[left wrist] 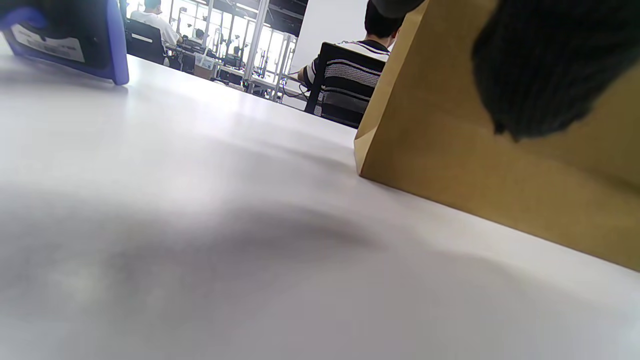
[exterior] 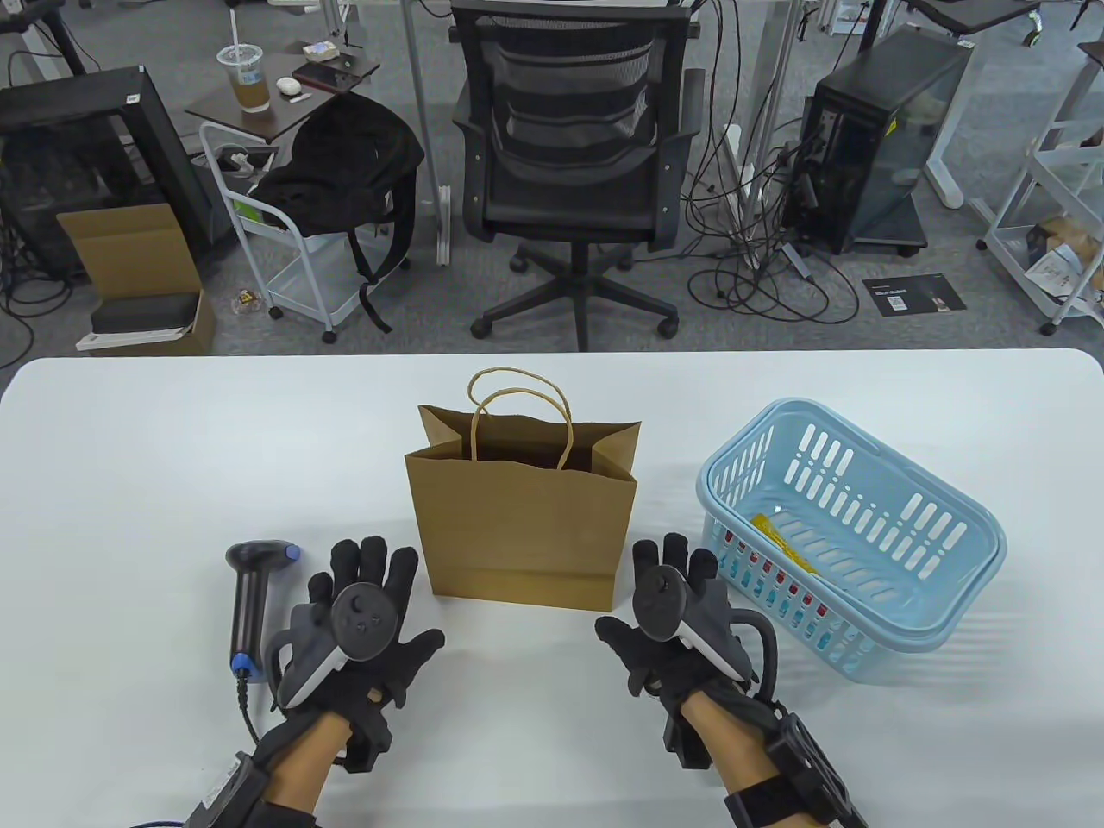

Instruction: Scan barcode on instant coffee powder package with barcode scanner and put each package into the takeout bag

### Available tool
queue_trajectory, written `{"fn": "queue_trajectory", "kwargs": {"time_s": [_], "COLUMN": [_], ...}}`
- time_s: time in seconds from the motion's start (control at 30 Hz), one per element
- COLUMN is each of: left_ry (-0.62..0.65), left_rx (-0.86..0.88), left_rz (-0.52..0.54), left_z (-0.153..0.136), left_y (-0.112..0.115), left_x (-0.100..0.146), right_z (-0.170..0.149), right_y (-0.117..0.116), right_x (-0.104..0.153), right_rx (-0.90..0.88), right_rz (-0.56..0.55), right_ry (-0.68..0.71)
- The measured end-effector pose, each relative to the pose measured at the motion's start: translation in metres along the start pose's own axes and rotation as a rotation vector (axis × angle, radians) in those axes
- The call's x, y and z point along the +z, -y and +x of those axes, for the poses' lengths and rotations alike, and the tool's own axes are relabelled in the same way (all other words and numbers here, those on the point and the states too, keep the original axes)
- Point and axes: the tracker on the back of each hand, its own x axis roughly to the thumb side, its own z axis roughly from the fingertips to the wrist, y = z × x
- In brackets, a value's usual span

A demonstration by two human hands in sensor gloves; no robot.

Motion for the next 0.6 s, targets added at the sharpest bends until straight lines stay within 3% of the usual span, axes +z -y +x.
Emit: {"fn": "queue_trajectory", "kwargs": {"time_s": [0.13,0.3,0.43,0.6], "left_ry": [-0.091,-0.360,-0.572,-0.705], "left_rx": [0.006,0.102,0.129,0.139], "left_rz": [0.107,0.246,0.176,0.058], "left_z": [-0.016,-0.077,-0.119,-0.137], "left_y": [-0.027,-0.058,-0.054,-0.035], "left_x": [0.000,0.002,-0.002,-0.013], "right_z": [0.003,0.003,0.004,0.004], "right_y": [0.001,0.000,-0.001,-0.002], "right_x": [0.002,0.002,0.003,0.004], "right_rx": [0.015,0.002,-0.007,-0.010], "right_rz": [-0.020,-0.007,0.004,0.011], "right_ry": [0.013,0.017,0.024,0.035]}}
